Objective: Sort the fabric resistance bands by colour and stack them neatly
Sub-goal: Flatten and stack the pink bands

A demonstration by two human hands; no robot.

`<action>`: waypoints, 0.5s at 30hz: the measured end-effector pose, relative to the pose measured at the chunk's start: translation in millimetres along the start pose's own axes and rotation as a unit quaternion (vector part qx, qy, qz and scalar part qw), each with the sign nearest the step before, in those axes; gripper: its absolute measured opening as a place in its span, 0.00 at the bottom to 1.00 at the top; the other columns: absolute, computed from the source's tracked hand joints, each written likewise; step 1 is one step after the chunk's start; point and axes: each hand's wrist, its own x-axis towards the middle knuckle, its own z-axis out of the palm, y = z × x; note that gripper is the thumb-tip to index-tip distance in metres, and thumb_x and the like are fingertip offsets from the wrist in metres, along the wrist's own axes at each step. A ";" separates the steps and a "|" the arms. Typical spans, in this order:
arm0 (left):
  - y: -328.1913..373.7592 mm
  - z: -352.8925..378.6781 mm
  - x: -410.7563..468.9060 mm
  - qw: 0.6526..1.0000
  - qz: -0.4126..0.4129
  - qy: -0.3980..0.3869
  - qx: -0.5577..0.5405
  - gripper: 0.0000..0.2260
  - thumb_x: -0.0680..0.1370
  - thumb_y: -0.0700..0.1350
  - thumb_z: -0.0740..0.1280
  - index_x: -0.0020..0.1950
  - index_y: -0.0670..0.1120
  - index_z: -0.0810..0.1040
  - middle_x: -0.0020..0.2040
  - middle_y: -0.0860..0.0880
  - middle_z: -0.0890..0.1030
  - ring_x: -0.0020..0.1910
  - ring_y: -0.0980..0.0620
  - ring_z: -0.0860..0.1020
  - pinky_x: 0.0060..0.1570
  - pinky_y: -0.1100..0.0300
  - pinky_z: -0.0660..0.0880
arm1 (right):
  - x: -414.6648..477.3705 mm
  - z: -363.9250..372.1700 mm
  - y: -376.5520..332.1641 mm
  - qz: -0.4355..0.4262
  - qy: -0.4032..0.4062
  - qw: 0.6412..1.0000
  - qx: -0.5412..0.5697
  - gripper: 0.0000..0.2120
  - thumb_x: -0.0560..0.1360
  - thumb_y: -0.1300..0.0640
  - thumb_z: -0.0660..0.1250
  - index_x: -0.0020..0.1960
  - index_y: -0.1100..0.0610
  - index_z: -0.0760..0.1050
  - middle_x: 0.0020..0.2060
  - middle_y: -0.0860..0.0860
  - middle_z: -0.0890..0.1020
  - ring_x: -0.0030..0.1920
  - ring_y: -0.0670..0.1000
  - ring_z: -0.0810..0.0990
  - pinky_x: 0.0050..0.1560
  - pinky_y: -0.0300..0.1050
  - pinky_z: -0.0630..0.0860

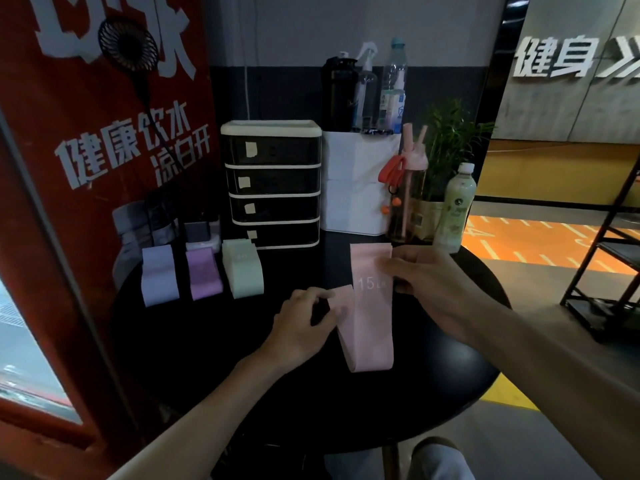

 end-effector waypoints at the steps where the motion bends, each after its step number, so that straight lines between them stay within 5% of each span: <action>1: -3.1 4.6 3.3 0.999 -0.006 -0.003 0.036 0.15 0.77 0.62 0.64 0.62 0.61 0.72 0.61 0.54 0.73 0.65 0.53 0.71 0.66 0.53 0.64 | 1.5 1.5 3.3 0.002 -0.001 1.000 0.003 0.08 0.78 0.61 0.66 0.50 0.64 0.82 0.49 0.59 0.84 0.54 0.59 0.82 0.62 0.57 0.76; 4: -1.3 11.4 8.0 0.996 0.006 0.004 0.091 0.22 0.77 0.60 0.65 0.70 0.58 0.67 0.66 0.54 0.73 0.69 0.52 0.68 0.65 0.53 0.57 | 8.7 5.9 17.1 0.010 -0.010 1.000 0.014 0.09 0.79 0.62 0.65 0.51 0.66 0.81 0.49 0.61 0.84 0.50 0.57 0.83 0.57 0.52 0.79; 15: -3.6 12.1 11.7 0.992 0.052 0.022 0.111 0.24 0.77 0.57 0.68 0.72 0.58 0.67 0.65 0.59 0.75 0.68 0.58 0.69 0.64 0.58 0.55 | 40.1 24.5 63.0 0.025 0.007 1.000 -0.005 0.09 0.77 0.67 0.64 0.47 0.61 0.83 0.41 0.56 0.85 0.40 0.51 0.83 0.44 0.45 0.80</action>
